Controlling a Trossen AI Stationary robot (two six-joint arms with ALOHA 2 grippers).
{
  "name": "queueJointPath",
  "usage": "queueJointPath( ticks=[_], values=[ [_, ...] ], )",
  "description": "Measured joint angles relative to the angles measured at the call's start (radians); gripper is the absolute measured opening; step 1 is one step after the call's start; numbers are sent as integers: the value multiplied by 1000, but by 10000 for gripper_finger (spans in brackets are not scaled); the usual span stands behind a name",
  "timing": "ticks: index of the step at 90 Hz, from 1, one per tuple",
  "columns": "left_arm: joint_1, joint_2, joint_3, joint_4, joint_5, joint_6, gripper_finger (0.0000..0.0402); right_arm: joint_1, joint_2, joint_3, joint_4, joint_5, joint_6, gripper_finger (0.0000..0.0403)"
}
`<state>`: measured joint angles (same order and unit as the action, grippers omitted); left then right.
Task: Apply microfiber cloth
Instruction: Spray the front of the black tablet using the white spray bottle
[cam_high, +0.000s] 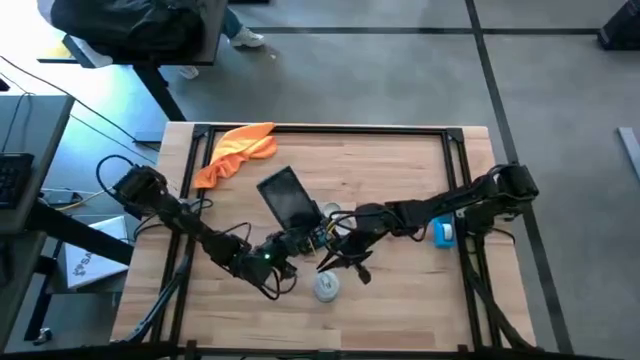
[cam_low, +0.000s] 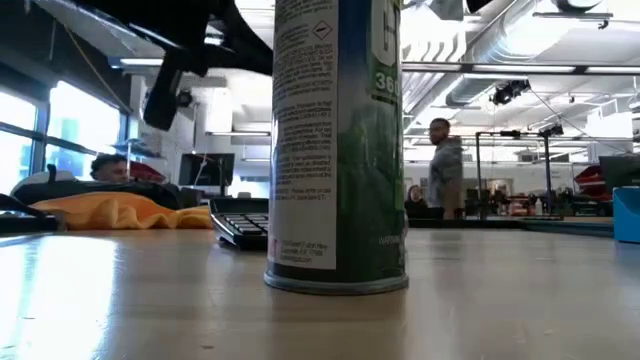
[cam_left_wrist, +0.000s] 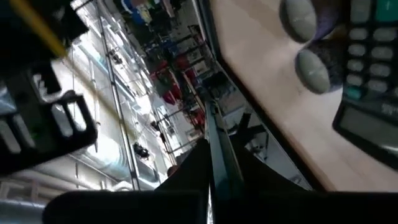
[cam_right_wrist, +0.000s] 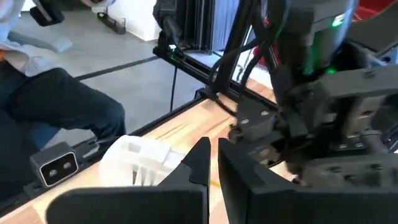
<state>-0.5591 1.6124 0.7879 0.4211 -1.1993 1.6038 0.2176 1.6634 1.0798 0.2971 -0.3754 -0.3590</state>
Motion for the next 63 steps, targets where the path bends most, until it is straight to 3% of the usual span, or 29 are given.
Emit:
queueJointPath(
  ticks=[63],
  values=[
    [-8,-28,-4,-112,-69,-187,7,-14,-1,2,-83,-30,11,0]
  ],
)
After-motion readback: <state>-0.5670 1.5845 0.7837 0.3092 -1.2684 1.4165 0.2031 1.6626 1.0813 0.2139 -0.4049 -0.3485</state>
